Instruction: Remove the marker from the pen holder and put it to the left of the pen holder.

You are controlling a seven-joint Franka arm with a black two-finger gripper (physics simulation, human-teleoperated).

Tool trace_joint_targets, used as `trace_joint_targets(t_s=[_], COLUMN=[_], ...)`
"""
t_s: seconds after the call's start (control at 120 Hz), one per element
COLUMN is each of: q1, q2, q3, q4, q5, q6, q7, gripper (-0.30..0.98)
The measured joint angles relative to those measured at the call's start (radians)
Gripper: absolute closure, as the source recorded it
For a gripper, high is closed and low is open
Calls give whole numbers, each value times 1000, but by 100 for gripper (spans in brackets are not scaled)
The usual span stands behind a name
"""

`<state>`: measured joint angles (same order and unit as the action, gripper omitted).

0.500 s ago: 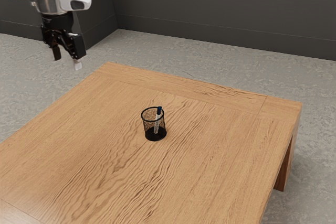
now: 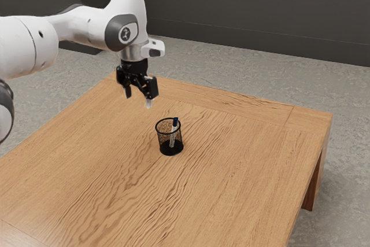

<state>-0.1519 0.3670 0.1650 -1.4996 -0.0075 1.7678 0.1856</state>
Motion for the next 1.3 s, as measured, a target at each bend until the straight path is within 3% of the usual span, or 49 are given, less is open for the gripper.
trace_joint_targets(t_s=[0.533,1.133,1.3], q1=[-75,-85,-86], q2=[200,125,126], q3=[-2,-5,-5], q4=[41,-112,-117], q5=[-55,-75,-92], q6=[306,411,416], q7=[-42,-78,-82], gripper=[0,0,20])
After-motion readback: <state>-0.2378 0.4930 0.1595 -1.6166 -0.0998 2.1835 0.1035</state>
